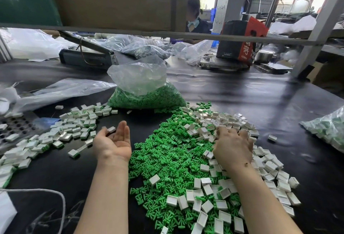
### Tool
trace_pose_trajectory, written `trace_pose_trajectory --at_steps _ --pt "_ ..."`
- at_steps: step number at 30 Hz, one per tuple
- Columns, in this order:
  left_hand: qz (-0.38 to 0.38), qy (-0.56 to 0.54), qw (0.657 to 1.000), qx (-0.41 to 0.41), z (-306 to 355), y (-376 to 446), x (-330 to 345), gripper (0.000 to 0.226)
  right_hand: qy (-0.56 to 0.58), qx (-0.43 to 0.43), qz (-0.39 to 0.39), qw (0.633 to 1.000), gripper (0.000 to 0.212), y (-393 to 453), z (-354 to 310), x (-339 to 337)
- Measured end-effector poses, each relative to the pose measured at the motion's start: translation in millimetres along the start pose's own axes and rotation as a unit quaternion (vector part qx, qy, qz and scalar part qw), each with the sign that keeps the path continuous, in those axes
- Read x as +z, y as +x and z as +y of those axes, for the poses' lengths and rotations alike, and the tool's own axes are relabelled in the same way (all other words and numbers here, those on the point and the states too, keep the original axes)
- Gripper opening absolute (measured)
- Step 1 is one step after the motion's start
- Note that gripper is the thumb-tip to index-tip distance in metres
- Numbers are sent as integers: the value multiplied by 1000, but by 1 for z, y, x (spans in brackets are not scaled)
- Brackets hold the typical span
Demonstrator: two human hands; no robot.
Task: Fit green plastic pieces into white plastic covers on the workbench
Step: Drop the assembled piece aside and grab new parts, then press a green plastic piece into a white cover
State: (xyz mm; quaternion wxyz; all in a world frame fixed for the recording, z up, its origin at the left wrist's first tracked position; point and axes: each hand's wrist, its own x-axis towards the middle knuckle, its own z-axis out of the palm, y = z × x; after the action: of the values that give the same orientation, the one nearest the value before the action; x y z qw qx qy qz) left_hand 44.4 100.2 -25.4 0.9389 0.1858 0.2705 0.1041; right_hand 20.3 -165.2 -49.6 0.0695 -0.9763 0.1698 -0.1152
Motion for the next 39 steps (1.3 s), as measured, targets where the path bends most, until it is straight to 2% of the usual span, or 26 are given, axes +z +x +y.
trace_pose_trajectory --at_steps 7,9,11,12,14,16,17,19,26,29,31,33,36,39 --pt "-7 24 1000 -12 -3 -1 0 25 38 -18 42 998 21 1 -2 4" --pt "-8 37 999 -20 -4 -2 1 24 191 -12 23 981 21 1 -6 3" --pt "-15 63 997 -33 -5 -4 2 25 411 17 -34 911 27 0 -14 -2" --pt "-21 79 996 -39 -7 -5 3 26 437 19 -32 899 28 1 -16 -3" --pt "-32 112 992 -48 -9 -8 4 28 290 -13 -4 957 30 2 -14 -2" --pt "-45 138 988 -55 -12 -9 6 28 141 -35 -19 989 50 3 -10 3" --pt "-52 148 986 -59 -14 -10 7 28 113 -40 -53 991 58 1 -10 5" --pt "-66 172 981 -63 -16 -12 8 27 94 -56 -82 991 60 -2 -13 8" --pt "-98 289 952 -27 -26 -17 10 24 53 -75 33 995 26 -2 -15 3" --pt "-122 361 925 5 -34 -20 11 20 64 -75 63 993 20 -4 -15 3" --pt "-154 424 892 29 -38 -22 10 18 82 -88 79 990 14 -5 -16 1" --pt "-198 479 854 38 -44 -24 10 15 157 -112 89 977 11 -6 -19 -2" --pt "-261 522 812 9 -54 -30 12 13 319 -164 57 932 12 -7 -28 -12" --pt "-298 532 792 -27 -62 -35 13 17 398 -210 30 893 15 -12 -38 -20"
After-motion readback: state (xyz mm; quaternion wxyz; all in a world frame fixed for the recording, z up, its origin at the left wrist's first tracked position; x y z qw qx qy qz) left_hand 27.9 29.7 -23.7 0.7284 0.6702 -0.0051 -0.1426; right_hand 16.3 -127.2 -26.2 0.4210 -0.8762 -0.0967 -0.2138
